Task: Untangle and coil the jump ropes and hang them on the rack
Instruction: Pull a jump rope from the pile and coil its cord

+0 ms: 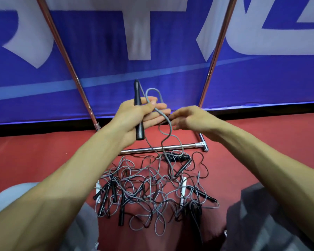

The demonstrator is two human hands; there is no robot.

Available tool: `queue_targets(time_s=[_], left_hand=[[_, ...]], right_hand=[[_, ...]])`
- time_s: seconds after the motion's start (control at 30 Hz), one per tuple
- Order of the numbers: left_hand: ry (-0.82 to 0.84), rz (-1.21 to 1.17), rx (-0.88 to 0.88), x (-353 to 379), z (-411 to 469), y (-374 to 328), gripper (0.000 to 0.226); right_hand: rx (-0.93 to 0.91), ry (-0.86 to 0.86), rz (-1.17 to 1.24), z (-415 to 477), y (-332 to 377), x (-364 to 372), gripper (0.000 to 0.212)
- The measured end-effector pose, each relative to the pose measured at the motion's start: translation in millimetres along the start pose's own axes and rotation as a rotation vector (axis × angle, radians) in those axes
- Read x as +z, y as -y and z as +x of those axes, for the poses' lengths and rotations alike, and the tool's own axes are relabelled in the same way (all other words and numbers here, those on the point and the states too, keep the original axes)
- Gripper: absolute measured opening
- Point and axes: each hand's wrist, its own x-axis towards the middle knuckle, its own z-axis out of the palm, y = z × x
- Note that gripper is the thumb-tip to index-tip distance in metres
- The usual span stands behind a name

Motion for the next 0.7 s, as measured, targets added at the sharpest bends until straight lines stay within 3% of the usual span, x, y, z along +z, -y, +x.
queue_targets(time_s=[0.07, 0.17, 0.27, 0.37, 0.43, 0.57, 0.63, 0.7], left_hand=[[-0.015, -0.105, -0.022, -3.7, 0.0, -7.4, 0.011], [-0.049, -0.223, -0.026, -10.9, 1.6, -14.1, 0.006], [-0.075, -0.294, -0.025, -16.0, 2.8, -18.6, 0.007], [-0.081, -0.367, -0.039, -16.8, 3.7, -21.6, 0.009], [-0.079, -0.434, -0.061, -17.2, 4.3, -22.5, 0.015], [-0.09, -0.511, -0.094, -19.2, 4.5, -24.2, 0.011], [-0.113, -0.517, -0.101, -20.3, 5.2, -23.0, 0.014], [-0.153, -0.464, -0.105, -22.2, 8.0, -19.8, 0.026]], right_hand=[[-0.015, 0.144, -0.191, -0.4, -5.4, 10.7, 0.037], [-0.039, 0.325, -0.27, -2.9, -11.0, 26.8, 0.03], [-0.031, 0.402, -0.278, -4.0, -14.5, 41.0, 0.028], [-0.017, 0.341, -0.303, -1.4, -20.2, 50.3, 0.039], [-0.066, 0.253, -0.463, 1.2, -25.2, 54.4, 0.04], [-0.18, 0.243, -0.62, 0.5, -35.3, 62.2, 0.011], [-0.217, 0.214, -0.562, -1.0, -33.6, 63.7, 0.01], [-0.168, 0.186, -0.31, -3.0, -26.0, 60.1, 0.011]])
